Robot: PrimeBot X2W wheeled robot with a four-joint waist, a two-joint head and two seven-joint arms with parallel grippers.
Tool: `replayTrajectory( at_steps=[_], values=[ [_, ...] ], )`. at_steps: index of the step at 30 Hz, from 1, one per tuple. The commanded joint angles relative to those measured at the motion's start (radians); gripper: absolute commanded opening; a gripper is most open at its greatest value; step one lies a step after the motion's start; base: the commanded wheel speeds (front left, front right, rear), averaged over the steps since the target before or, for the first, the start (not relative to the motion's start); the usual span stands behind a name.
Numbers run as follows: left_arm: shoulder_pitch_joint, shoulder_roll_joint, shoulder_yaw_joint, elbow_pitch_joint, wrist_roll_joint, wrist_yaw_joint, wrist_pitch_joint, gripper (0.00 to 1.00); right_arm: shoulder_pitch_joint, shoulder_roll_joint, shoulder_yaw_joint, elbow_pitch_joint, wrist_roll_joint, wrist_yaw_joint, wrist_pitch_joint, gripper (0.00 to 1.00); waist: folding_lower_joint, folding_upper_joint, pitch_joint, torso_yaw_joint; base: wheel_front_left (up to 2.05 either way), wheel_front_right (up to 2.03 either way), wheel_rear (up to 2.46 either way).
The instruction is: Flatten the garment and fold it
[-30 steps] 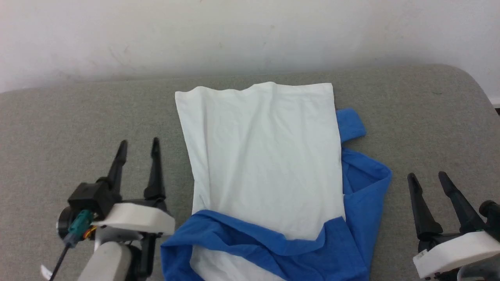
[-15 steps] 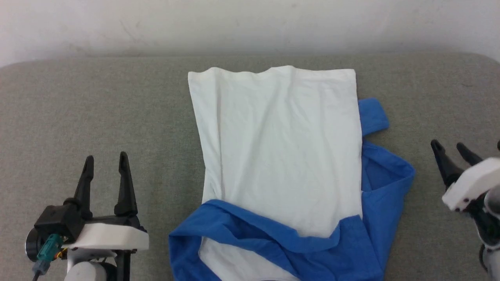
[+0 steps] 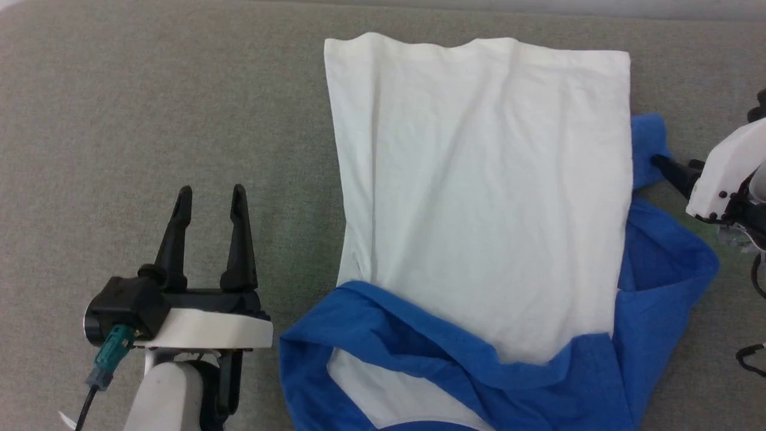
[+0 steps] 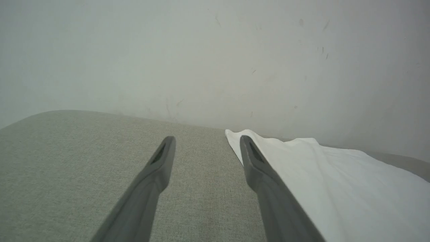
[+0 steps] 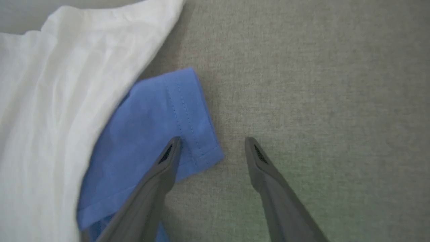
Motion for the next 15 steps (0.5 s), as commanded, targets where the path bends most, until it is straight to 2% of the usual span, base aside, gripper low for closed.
replayTrajectory(
  at_steps=[1,4,5,7,9,11,15],
  values=[
    [-0.017,-0.007,-0.001,0.002,0.013,-0.008,-0.005,1.00,-0.015,-0.002,0.011,0.022,0.005,-0.001,0.011,1.00,-0.0003,0.0000,0.052,0.044,0.00,0.00,0.00],
    [-0.026,-0.023,0.004,0.008,0.026,-0.022,-0.005,1.00,-0.041,0.005,0.034,0.102,0.015,-0.001,0.066,0.97,-0.0003,0.0000,0.060,0.046,0.00,0.00,0.00],
    [-0.027,-0.027,0.007,0.011,0.030,-0.026,-0.005,1.00,-0.045,0.007,0.040,0.129,0.016,-0.001,0.089,0.42,-0.0003,0.0000,0.061,0.046,0.00,0.00,0.00],
    [-0.028,-0.034,0.014,0.014,0.037,-0.032,-0.005,1.00,-0.051,0.020,0.039,0.174,0.031,-0.001,0.129,0.00,-0.0003,0.0000,0.058,0.043,0.00,0.00,0.00],
    [-0.025,-0.040,0.022,0.018,0.045,-0.036,-0.005,1.00,-0.054,0.029,0.046,0.196,0.036,-0.001,0.151,0.00,-0.0003,0.0000,0.049,0.036,0.00,0.00,0.00],
    [-0.020,-0.043,0.028,0.023,0.055,-0.040,-0.005,1.00,-0.062,0.026,0.044,0.189,0.036,-0.001,0.117,0.00,-0.0003,0.0000,0.036,0.027,0.00,0.00,0.00],
    [-0.011,-0.049,0.040,0.035,0.069,-0.050,-0.005,1.00,-0.082,-0.003,0.002,0.145,0.032,-0.001,-0.069,0.00,-0.0003,0.0000,-0.003,0.008,0.00,0.00,0.00]
  ],
)
